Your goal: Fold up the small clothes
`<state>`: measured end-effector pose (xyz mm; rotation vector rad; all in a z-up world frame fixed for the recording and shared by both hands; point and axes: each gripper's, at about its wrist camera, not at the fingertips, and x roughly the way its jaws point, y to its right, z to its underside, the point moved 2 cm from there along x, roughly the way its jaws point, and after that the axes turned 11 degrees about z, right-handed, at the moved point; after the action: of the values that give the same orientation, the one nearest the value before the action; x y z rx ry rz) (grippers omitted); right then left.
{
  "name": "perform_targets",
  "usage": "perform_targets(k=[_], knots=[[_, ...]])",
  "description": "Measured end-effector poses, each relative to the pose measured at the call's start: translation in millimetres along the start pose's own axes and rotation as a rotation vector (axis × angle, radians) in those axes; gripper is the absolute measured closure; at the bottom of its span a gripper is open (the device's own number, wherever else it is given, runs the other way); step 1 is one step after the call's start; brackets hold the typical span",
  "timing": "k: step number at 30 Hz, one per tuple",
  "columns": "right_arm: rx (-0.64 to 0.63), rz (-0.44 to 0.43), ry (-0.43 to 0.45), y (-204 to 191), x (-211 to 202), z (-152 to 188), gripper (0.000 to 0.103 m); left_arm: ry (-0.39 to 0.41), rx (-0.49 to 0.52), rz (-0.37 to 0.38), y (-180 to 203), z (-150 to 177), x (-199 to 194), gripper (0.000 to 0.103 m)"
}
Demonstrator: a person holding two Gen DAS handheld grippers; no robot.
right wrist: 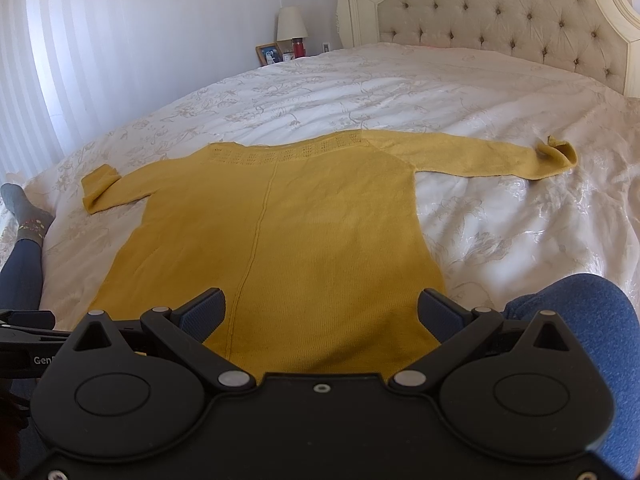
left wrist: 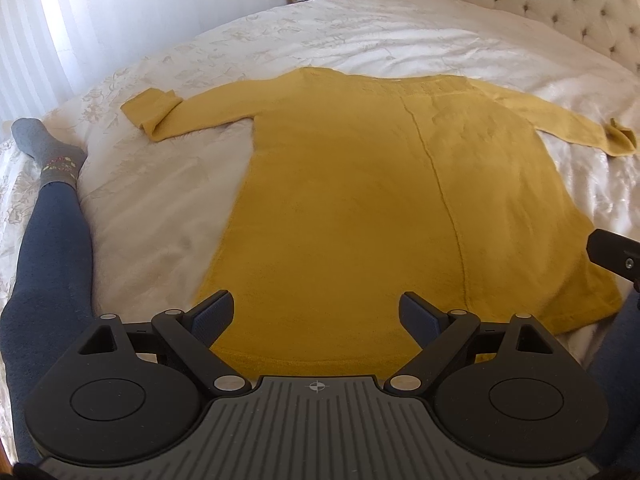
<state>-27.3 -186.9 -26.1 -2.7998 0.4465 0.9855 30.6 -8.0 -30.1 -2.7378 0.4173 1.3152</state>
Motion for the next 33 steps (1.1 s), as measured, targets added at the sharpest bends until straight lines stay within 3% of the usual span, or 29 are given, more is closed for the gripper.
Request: perform_targets(k=[10, 17, 20, 22, 24, 30, 32, 33], knots=[[0.03, -0.033, -0.005, 1.1, 1.4, -7.1, 0.001, 0.017, 0.03, 0.04, 1.2, -11.8, 6.2, 0.013], [0.03, -0.031, 0.108, 12.5, 12.6, -49.0, 0.001, 0.097, 0.071, 0.058, 1.0, -49.7, 18.1, 0.014], [0.022, 0.016, 0.141, 25.9, 27.5, -71.4, 0.001, 0.134, 0.085, 0.079, 2.7, -69.8, 27.3, 0.015], [0.015, 0.066, 0.159, 38.3, 39.7, -85.9, 0.001, 0.142, 0.103, 0.082, 5.5, -83.8, 36.3, 0.023], [0.027, 0.105, 0.168, 55.0, 52.4, -100.2, 0.001, 0.142, 0.114, 0.089, 7.8, -97.7, 48.0, 0.025], [0.09, 0.21, 0.135, 119.9, 105.4, -137.7, 0.002, 0.14, 0.11, 0.106, 10.0, -133.9, 84.8, 0.028], [0.096, 0.26, 0.1, 141.8, 128.8, -146.3, 0.006, 0.143, 0.103, 0.109, 10.5, -143.8, 97.3, 0.028], [0.096, 0.289, 0.082, 152.8, 140.7, -149.8, 0.014, 0.141, 0.102, 0.11, 11.4, -148.3, 104.8, 0.028]])
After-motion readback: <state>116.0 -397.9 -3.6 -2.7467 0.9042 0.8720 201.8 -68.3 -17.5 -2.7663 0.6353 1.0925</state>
